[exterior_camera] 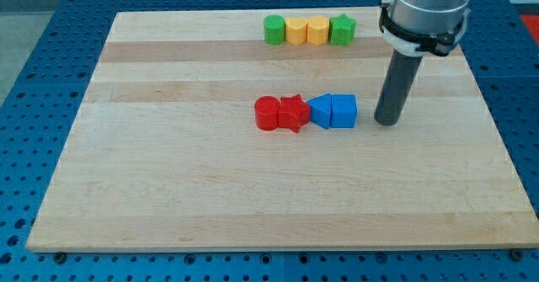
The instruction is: Slide the blue cube along with the blue triangle towards the center left
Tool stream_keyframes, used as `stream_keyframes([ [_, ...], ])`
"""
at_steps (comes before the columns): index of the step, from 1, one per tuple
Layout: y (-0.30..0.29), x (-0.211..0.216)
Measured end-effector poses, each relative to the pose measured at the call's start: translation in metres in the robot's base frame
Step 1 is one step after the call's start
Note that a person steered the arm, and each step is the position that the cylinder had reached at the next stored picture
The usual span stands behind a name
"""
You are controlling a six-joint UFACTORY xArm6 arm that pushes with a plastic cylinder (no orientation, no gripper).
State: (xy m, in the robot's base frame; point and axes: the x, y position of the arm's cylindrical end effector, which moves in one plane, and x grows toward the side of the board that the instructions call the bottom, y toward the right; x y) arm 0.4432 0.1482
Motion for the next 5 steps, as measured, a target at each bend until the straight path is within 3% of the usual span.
stream_keyframes([
  [3, -0.082, -0.001],
  [5, -0.107, -0.040],
])
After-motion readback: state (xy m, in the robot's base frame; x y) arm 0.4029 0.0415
